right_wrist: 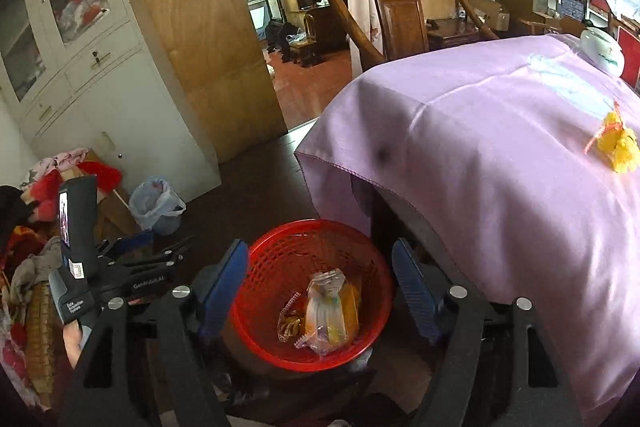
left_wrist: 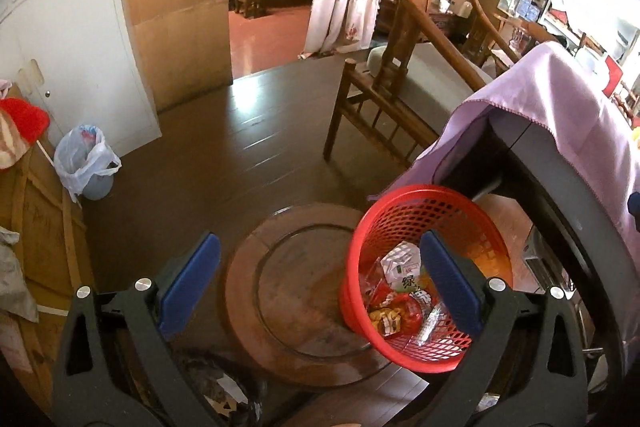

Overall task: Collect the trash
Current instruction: 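Open both grippers to drop the wrapper and carton into the wastebasket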

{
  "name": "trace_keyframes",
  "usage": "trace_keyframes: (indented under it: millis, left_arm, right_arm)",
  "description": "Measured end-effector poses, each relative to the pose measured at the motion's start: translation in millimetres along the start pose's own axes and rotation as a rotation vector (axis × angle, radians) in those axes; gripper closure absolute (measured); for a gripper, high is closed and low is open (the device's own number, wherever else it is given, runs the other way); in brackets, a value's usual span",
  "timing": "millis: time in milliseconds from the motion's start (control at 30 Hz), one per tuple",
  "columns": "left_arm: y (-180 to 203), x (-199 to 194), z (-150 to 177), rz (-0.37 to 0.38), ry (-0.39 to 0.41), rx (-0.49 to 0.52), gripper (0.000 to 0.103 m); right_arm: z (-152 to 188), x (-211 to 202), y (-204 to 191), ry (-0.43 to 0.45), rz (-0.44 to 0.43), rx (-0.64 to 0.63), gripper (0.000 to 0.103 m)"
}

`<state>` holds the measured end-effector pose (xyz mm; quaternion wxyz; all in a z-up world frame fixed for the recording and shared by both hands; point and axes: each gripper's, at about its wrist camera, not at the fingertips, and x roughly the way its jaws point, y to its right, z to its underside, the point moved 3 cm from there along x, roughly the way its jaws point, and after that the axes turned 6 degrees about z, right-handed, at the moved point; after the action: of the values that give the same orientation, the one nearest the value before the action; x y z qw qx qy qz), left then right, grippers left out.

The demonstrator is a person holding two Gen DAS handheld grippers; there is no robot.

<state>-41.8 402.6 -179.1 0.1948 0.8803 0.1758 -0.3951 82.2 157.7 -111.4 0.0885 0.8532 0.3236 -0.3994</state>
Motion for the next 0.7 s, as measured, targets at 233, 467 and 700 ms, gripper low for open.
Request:
trace_keyframes:
  millis: [233,467,700]
  left_arm:
    - [19,-6,0,0.023,0.007,0.029,0.007]
    - [55,-34,-6,0.055,0.062,0.103,0.007]
    - [105,-68,-9,0.09,0.126,0.208,0.007]
  right_arm:
    - [5,-17,18,0.022,0.034,0.034,0.029]
    - [15,-58,37,0.096,0.066,0.066,0.026]
    - [28,-115,67,0.196,0.108,0.124,0.022]
